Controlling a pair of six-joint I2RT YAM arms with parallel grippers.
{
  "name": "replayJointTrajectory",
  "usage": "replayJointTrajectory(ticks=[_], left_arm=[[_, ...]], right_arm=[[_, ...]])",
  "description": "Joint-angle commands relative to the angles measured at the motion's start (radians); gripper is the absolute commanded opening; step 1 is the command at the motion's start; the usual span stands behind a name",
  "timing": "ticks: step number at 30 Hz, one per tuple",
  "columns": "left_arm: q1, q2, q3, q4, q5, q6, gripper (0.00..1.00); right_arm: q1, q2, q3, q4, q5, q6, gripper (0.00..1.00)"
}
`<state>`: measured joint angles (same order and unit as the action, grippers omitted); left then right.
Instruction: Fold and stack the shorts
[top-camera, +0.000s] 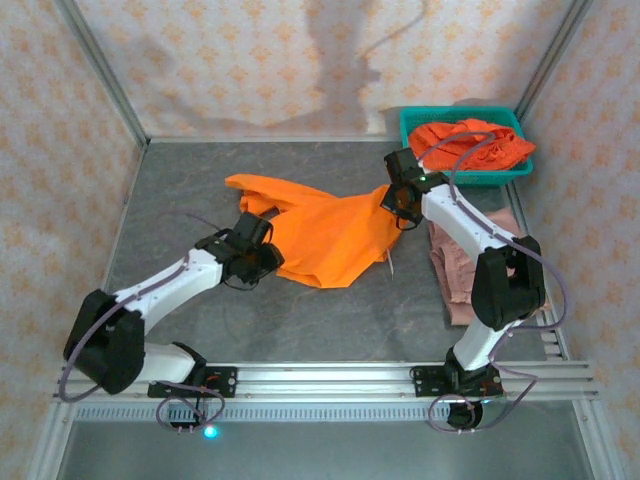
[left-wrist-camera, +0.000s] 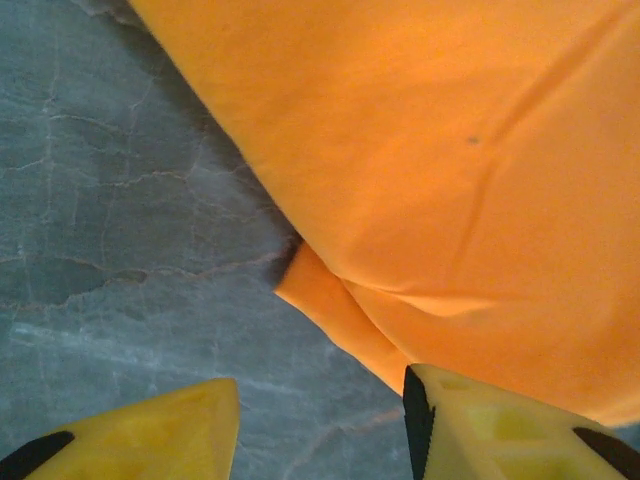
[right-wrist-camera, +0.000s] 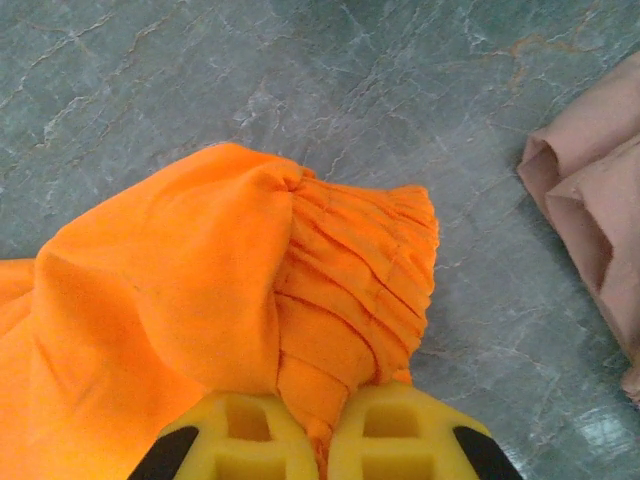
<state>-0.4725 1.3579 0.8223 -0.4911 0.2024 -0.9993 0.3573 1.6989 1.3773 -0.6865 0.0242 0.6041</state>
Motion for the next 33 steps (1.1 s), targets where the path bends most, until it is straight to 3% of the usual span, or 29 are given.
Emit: replayJointTrajectory(ticks=[1,11,22,27,30,33], left_arm=[[-0.006,0.071,-0.002,0.073,0.006,-0.036,0.44],[-0.006,0.221,0.059,0.109,0.014,-0.012,0.35],[-0.005,0.278,0.074,0.118,0.025,-0.007,0.27],[-0.006,0.290,0.088,0.118,0.028,-0.009,0.14],[-0.005,0.287,0.114,0.100,0.024,0.000,0.00],[-0.005,0.264,0.158,0.044,-0.009,0.026,0.00]], right_arm=[[0.001,-0.026,-0.023,0.024,0.002,0.018,0.00],[-0.010,-0.054,-0.056,0.036,-0.001,0.013,0.00],[-0.016,-0.055,-0.060,0.037,-0.006,0.010,0.00],[-0.018,-0.055,-0.064,0.039,-0.011,0.010,0.00],[-0.018,-0.059,-0.068,0.039,-0.010,0.010,0.00],[-0.022,-0.066,-0.074,0.039,-0.008,0.006,0.00]])
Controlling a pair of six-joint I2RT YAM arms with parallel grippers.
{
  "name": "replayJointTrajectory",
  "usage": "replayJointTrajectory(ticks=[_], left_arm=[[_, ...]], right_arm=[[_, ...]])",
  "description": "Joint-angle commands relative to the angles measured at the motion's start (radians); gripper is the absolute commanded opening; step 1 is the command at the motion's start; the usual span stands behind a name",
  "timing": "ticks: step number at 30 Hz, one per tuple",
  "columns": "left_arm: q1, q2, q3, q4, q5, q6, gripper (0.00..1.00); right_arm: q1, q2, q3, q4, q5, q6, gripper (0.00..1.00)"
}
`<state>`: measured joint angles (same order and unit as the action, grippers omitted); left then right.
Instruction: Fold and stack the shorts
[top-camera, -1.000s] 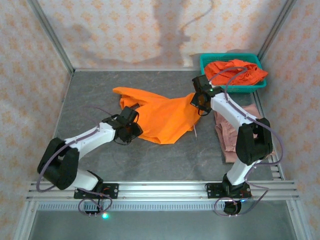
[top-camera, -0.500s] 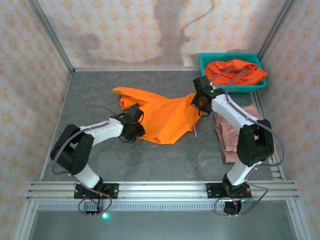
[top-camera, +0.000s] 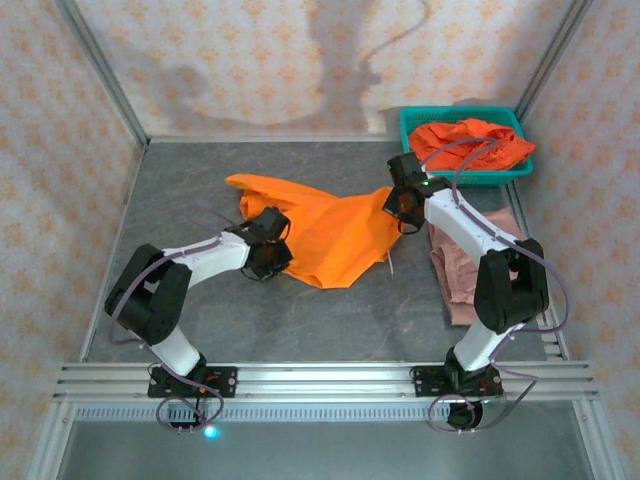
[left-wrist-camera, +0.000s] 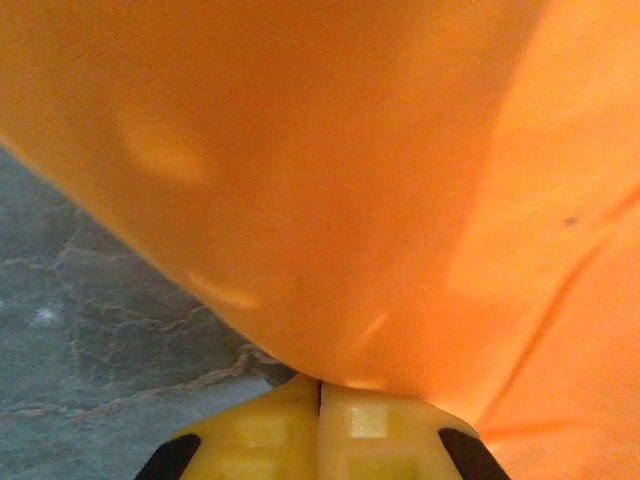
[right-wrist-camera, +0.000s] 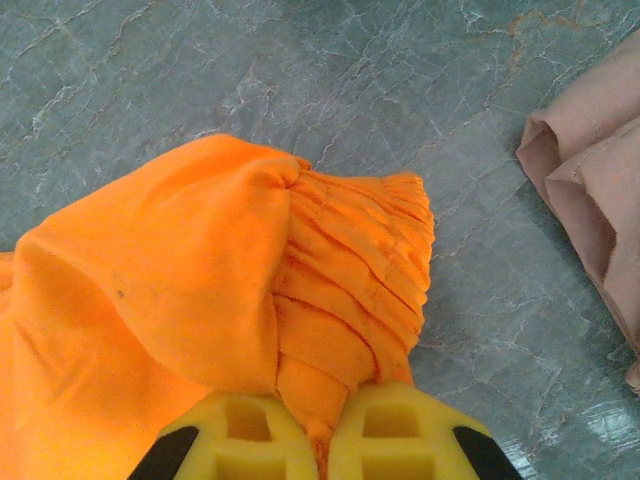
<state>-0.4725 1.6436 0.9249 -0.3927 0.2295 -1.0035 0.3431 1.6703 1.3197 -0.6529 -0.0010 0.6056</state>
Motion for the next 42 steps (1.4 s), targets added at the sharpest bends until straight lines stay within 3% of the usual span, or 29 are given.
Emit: replayJointTrajectory(ticks=[1,7,15,20,25,32,37,42], left_arm=[[-0.005,-0.033,0.067,-0.068,-0.045,0.037,0.00],[0.028,-0.143,0.140,-0.184,-0.090,0.073,0.00],[0.140,-0.331,0.254,-0.338,-0.110,0.132,0.00],[0.201,-0.365,0.377,-0.481,-0.158,0.210,0.00],[0.222,-0.341,0.414,-0.509,-0.167,0.267,0.00],[0.230,-0.167,0.382,-0.400,-0.071,0.226,0.00],[0.231,-0.113,0.346,-0.324,0.015,0.192,0.28],[0.230,-0.220,0.207,-0.295,0.035,0.149,0.53]], right_arm=[[-0.010,-0.039,-0.019,0.006,0.019,0.004,0.00],[-0.040,-0.070,-0.038,0.004,0.020,-0.007,0.00],[-0.067,-0.139,-0.034,-0.020,0.022,-0.022,0.00],[-0.068,-0.183,-0.025,-0.036,0.013,-0.018,0.00],[-0.067,-0.218,-0.049,-0.024,-0.044,-0.001,0.00],[-0.067,-0.200,-0.098,0.002,-0.095,0.024,0.00],[-0.067,-0.187,-0.115,0.005,-0.092,0.027,0.00],[-0.067,-0.178,-0.128,0.018,-0.087,0.027,0.00]])
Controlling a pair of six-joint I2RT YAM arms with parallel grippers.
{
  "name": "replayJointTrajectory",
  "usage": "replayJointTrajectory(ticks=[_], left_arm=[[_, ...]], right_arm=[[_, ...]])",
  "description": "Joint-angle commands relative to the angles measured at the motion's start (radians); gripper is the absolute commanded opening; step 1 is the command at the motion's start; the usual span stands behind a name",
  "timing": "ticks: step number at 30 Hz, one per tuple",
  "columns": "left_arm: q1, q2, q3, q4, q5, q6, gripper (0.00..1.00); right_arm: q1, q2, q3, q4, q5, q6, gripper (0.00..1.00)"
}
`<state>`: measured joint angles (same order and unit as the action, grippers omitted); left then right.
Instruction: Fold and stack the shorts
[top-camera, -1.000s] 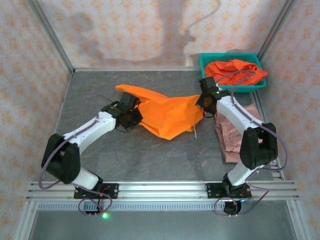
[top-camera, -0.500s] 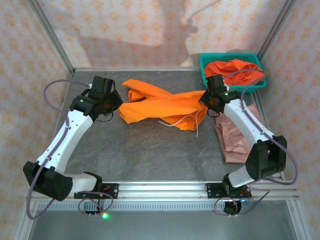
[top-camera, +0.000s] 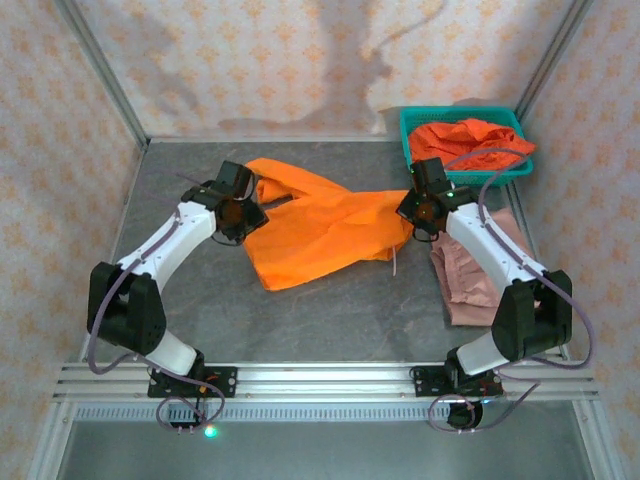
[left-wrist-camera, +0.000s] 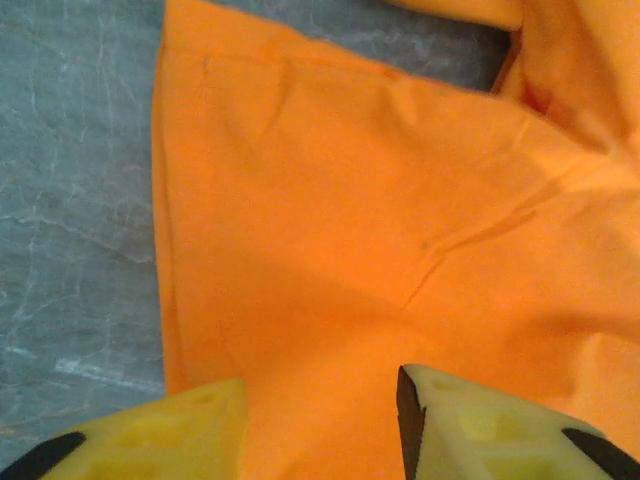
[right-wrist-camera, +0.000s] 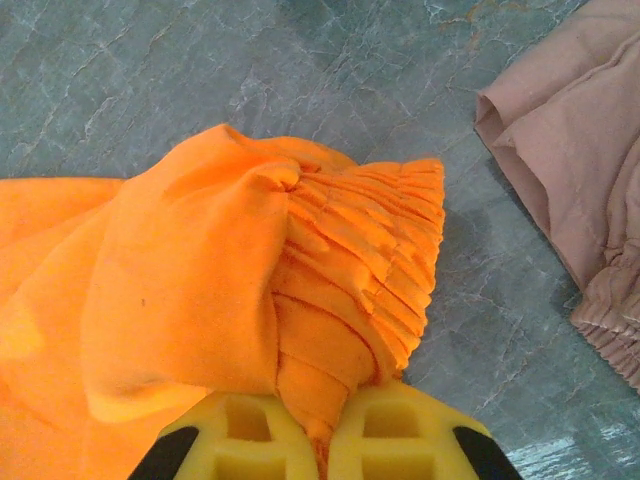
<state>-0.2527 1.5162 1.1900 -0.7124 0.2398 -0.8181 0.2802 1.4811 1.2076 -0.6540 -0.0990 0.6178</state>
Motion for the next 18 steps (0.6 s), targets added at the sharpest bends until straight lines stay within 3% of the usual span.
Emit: replayJointTrajectory(ticks=[1,4,9,18], left_arm=[[0.009,-0.129,-0.099,0.028,0.027,-0.053,0.57],[-0.008,-0.224,-0.223,0.045,0.049,-0.111,0.60],[-0.122,-0.333,-0.344,0.029,0.005,-0.180,0.60],[-0.318,-0.325,-0.459,-0.006,-0.037,-0.245,0.60]], right_arm=[[-0.004,0.019,-0.016,0.022,0.009,0.015,0.00],[-0.005,0.035,-0.010,0.027,0.004,0.017,0.00],[-0.004,0.055,-0.003,0.031,0.001,0.017,0.00],[-0.005,0.053,-0.009,0.027,0.009,0.011,0.00]])
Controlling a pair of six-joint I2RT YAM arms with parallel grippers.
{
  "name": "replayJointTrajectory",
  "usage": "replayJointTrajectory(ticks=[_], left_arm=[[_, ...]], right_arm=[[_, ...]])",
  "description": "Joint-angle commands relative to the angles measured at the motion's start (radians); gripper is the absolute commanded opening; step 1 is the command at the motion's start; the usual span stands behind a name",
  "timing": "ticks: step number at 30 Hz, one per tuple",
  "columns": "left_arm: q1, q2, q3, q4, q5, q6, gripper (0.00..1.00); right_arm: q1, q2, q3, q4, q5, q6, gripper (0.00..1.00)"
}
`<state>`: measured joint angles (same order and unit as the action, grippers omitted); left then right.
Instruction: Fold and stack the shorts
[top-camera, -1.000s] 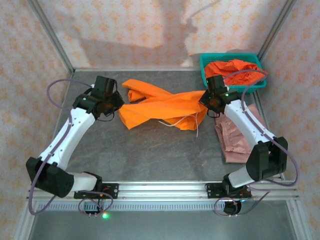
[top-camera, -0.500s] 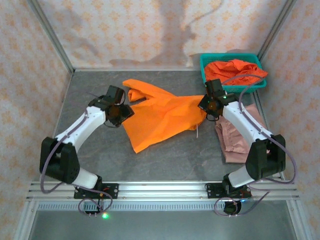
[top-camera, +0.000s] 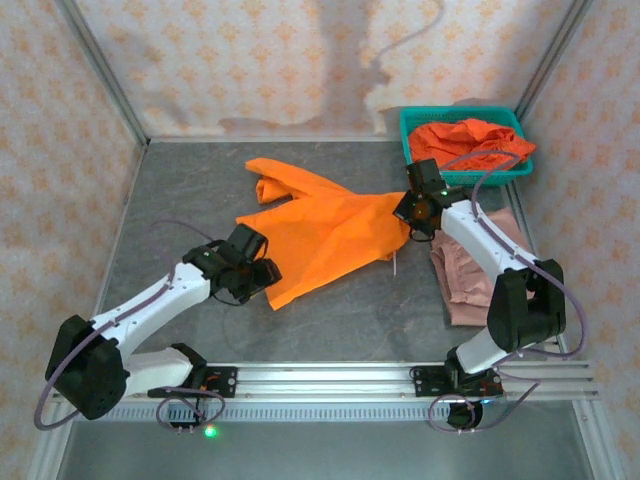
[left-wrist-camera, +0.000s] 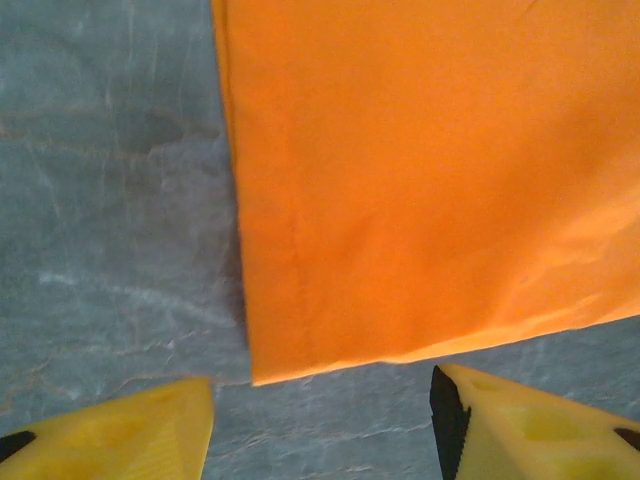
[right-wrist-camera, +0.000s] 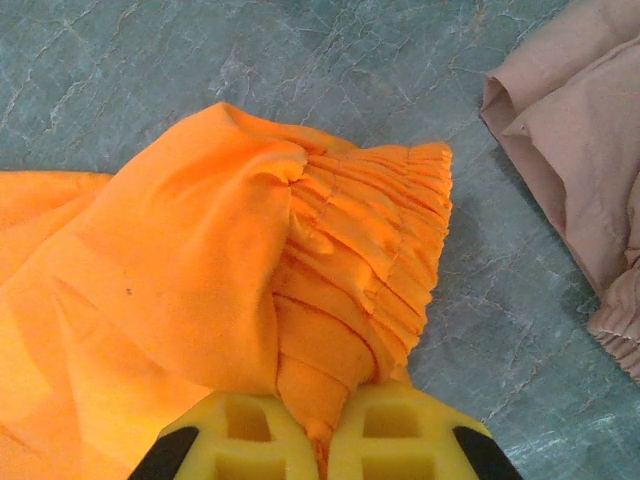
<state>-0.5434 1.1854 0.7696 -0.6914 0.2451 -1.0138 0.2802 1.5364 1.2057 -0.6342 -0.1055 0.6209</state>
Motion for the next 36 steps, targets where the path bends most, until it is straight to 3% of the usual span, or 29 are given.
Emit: replayJointTrajectory(ticks=[1,8,22,36], left_arm=[[-0.045,0.006,-0.058,-0.007,-0.042,-0.061,0.59],[-0.124,0.051,-0.090,0.063,-0.068,-0.047,0.53],[-0.135,0.215,-0.047,0.130,-0.136,0.033,0.44],[-0.135,0.329,0.020,0.173,-0.061,0.024,0.36]], right_arm=[[-0.004,-0.004,-0.010,0.007,0.018,0.008,0.00],[-0.004,-0.010,-0.014,0.002,0.021,0.005,0.00],[-0.004,-0.019,-0.014,-0.001,0.021,0.000,0.00],[-0.004,-0.014,-0.023,0.001,0.015,-0.004,0.00]])
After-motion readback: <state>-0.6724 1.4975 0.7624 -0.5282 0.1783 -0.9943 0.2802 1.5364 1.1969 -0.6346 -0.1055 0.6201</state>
